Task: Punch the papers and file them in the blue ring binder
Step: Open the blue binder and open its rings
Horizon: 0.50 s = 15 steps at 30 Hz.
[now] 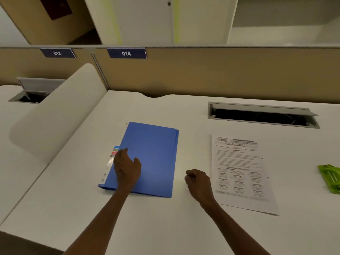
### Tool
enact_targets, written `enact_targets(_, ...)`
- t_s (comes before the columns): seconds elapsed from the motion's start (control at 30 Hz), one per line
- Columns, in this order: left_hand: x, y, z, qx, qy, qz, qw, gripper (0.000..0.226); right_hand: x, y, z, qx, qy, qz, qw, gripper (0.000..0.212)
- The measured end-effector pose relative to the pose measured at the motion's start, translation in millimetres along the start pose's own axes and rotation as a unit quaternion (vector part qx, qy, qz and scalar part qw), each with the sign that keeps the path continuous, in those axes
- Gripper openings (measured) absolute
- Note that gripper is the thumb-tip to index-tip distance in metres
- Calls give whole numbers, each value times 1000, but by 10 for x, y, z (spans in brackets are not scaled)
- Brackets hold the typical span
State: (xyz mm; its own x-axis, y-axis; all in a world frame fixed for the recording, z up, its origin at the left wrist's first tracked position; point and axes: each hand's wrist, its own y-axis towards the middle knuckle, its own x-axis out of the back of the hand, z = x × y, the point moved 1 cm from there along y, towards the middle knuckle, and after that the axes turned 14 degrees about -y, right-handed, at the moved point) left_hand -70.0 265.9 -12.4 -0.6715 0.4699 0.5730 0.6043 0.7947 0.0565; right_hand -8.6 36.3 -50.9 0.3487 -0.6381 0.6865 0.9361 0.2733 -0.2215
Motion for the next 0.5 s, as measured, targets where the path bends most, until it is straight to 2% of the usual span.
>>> enact_targets(0.07,117,196,154,1,43,1,999,62,-191,45,162,-37,8,13,999,28)
enact_targets(0.17,255,440,395,46,75,44,995,71,-482,74,422,-80,-9,-4,997,22)
enact_targets(0.23,280,514,475,79,55,73,993,69,-567,56,495,-112,-29,-29,993,22)
enact_targets(0.33,371,592,618,81,6,97,992,61,-692,18,599,-150,-44,-65,986,22)
enact_targets(0.5,412,630,740,76,-76,126,986,59,-802,-59,722,-198,-58,-56,977,19)
